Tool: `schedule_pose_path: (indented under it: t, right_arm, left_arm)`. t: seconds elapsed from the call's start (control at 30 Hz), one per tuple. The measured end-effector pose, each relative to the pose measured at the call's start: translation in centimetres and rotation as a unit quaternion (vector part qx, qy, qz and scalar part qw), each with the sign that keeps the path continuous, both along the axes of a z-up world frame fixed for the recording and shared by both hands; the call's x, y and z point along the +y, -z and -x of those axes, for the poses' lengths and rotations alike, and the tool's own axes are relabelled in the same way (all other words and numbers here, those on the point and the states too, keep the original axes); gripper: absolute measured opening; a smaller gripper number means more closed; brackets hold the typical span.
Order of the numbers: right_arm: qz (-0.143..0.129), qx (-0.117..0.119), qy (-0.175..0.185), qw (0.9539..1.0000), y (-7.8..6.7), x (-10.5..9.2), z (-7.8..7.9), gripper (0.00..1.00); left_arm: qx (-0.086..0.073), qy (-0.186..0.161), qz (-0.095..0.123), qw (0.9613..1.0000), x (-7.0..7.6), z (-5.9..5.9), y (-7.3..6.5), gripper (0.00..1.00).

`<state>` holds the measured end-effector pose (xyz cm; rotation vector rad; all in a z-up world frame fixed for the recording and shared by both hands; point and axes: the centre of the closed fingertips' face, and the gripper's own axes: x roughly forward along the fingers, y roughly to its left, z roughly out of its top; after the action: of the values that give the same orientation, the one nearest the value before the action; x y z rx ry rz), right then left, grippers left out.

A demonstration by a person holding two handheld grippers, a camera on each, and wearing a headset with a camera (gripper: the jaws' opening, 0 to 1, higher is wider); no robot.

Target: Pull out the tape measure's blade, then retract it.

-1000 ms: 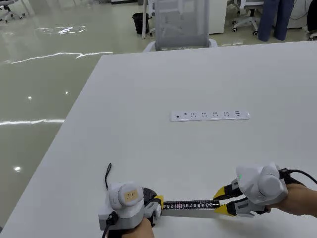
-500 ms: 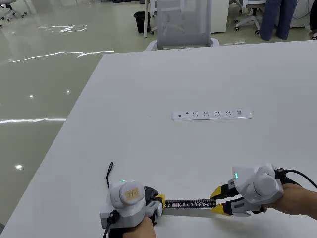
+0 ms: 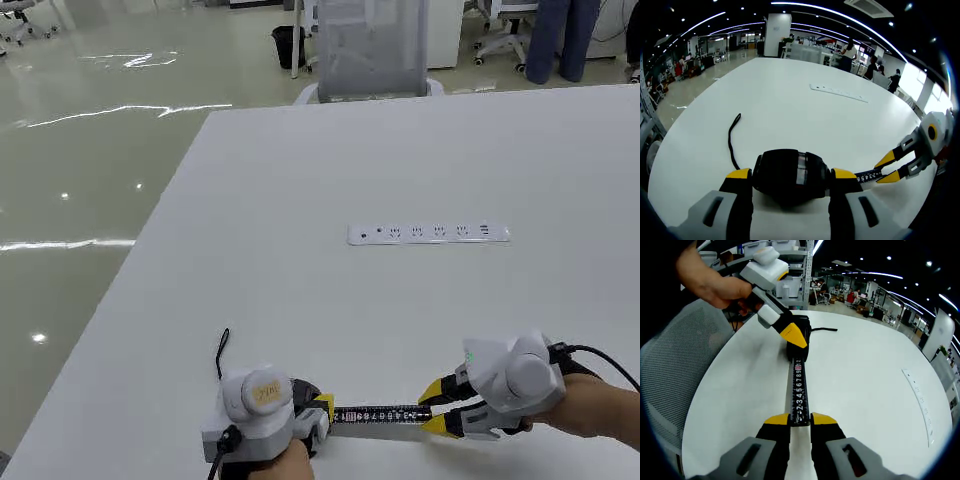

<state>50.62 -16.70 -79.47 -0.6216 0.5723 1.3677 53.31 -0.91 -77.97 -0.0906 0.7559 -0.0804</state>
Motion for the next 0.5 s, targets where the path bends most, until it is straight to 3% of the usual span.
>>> schedule_pose_path:
  t: [0.5]
  right_arm:
    - [-0.001,0.0,-0.003,1.0,-0.02,0.72,0.01,0.14]
  left_arm:
    - [0.001,0.0,0.002,1.0,0.01,0.06,-0.01,0.57]
